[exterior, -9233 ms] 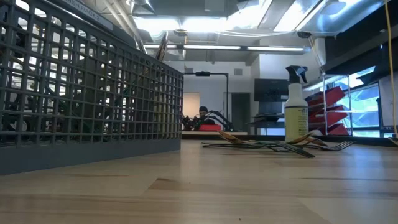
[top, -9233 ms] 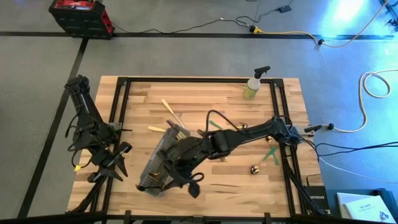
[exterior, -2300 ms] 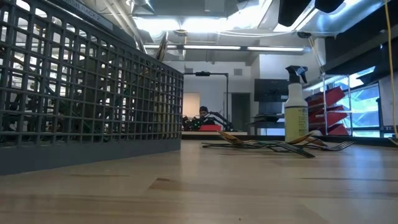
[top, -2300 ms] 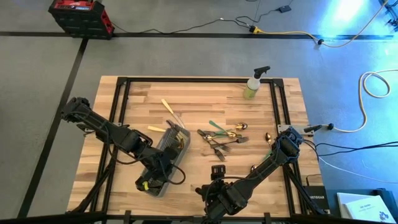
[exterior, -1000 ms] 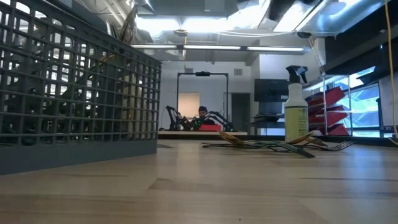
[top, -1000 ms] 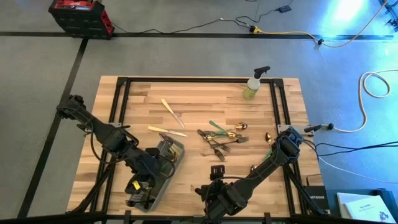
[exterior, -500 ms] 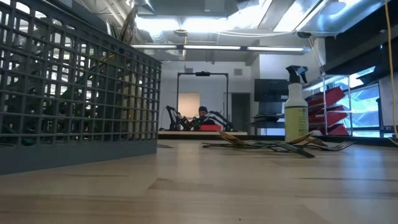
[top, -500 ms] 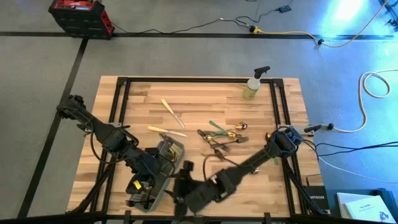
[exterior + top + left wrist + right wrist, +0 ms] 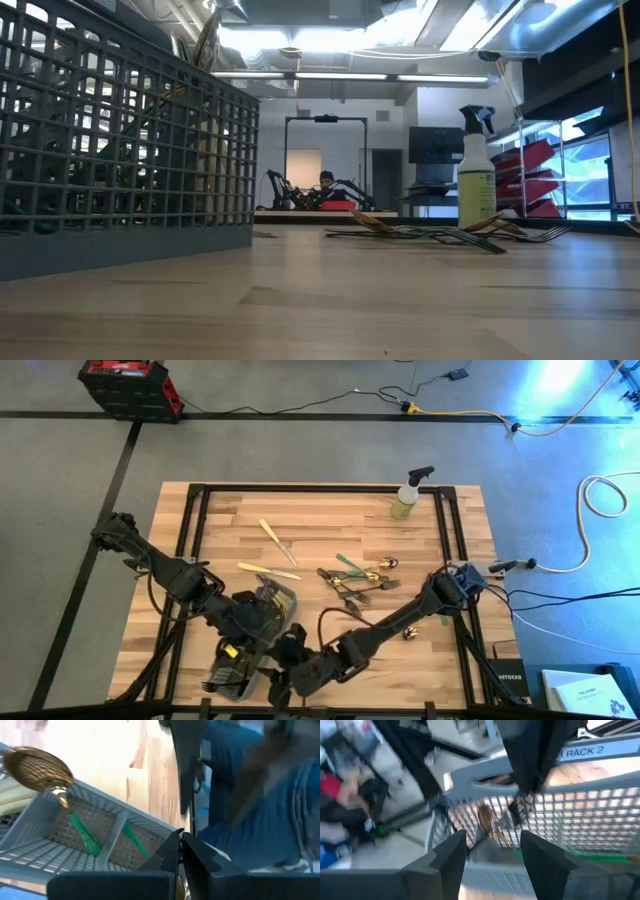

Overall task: Sort silverware
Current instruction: Put the fork into the silverware tray

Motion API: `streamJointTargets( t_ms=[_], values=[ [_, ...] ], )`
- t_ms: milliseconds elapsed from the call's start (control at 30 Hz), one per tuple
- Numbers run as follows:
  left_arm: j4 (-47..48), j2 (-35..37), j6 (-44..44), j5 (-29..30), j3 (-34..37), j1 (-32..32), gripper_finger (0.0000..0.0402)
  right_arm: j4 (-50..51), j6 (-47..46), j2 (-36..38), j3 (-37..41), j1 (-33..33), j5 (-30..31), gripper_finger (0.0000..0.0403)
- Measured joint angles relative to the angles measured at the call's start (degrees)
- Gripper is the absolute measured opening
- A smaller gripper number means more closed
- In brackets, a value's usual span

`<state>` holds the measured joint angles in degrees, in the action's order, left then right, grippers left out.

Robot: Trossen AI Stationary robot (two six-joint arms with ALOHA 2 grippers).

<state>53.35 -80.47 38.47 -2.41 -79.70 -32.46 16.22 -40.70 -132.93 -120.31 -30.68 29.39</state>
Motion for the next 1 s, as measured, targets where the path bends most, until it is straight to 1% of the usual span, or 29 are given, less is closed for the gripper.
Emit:
streamJointTargets(
  t_ms=[100,200,467,533,600,767,933,1000],
  values=[
    [0.0,0.0,3.3,1.3,0.0,0.2,0.0003,-0.6,-3.8,-1.9,0.0,0.0,1.6,0.0169],
    [0.0,0.0,7.3,1.4,0.0,0.2,0.0003,-1.6,-6.6,-3.1,0.1,0.0,1.9,0.0170],
    [0.2,0.0,18.8,1.1,0.0,-0.2,0.0004,-7.5,-9.5,-3.1,0.1,-0.1,4.3,0.0170],
    [0.2,0.0,21.0,1.1,0.0,-0.2,0.0004,-7.1,-10.8,-3.1,0.1,-0.1,4.5,0.0170],
    [0.1,0.0,22.1,1.0,0.0,-0.2,0.0004,-5.5,-12.8,-3.1,0.1,-0.1,6.2,0.0170],
    [0.2,0.0,27.3,-0.3,0.0,-0.2,0.0004,-5.6,-13.1,-3.1,0.1,0.0,8.5,0.0170],
    [0.3,0.0,31.2,-1.7,0.0,-0.1,0.0004,-5.6,-13.0,-3.1,0.1,0.0,8.6,0.0170],
    [0.4,0.0,31.5,-2.6,0.0,-0.1,0.0004,-4.6,-11.4,-3.1,0.1,0.0,8.6,0.0170]
  ],
)
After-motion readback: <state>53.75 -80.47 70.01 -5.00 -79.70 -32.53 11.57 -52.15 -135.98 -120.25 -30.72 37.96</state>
